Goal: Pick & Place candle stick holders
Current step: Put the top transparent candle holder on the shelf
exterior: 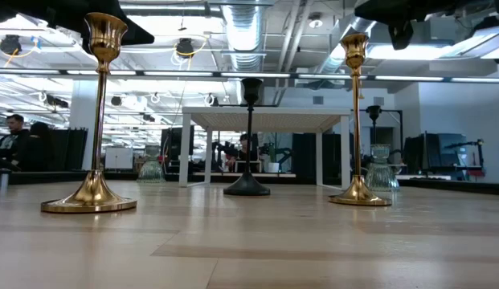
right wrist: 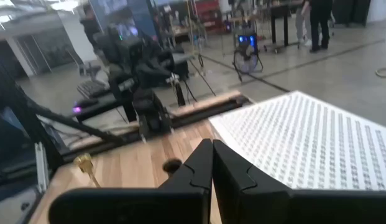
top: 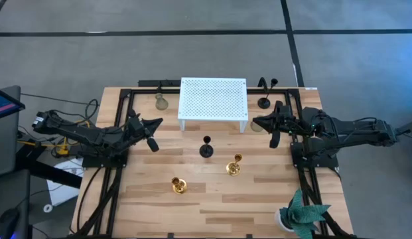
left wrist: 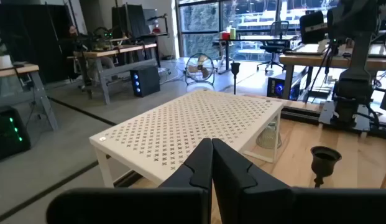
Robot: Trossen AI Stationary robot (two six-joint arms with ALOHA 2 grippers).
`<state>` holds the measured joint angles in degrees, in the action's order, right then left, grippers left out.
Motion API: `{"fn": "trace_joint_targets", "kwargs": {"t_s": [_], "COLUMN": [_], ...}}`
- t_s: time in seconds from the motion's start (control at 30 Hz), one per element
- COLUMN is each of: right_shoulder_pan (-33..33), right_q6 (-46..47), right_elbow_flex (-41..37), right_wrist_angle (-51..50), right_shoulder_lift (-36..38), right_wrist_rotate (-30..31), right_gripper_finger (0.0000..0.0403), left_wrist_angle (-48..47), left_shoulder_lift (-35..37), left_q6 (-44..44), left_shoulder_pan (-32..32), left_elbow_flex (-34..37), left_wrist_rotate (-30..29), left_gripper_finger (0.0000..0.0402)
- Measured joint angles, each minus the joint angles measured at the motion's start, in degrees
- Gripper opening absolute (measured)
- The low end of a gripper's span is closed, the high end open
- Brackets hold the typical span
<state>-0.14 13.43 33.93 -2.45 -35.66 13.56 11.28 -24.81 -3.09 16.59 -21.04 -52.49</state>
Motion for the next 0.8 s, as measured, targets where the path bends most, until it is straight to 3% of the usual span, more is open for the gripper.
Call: {"fn": "trace_joint_targets", "kwargs": {"t_s": [0.47,0.8], "right_shoulder_pan": [0.0,0.0], "right_q6": [0.1,0.1], "right_elbow_flex": [0.0,0.0], "right_wrist_angle": [2.3,2.3], "right_shoulder_lift": [0.0,0.0], "right_wrist_rotate": [0.0,3.2], "right_gripper_finger": [0.0,0.0], "left_wrist_angle": [-6.6,-7.6], "left_shoulder_lift": [10.6,11.4], "left_q6": [-1.4,-1.6], "left_shoulder_pan": [-3.6,-10.0], "left_elbow_flex": [0.0,0.0], "left_wrist_rotate": [0.5,9.0], "left_gripper_finger": [0.0004,0.0005]}}
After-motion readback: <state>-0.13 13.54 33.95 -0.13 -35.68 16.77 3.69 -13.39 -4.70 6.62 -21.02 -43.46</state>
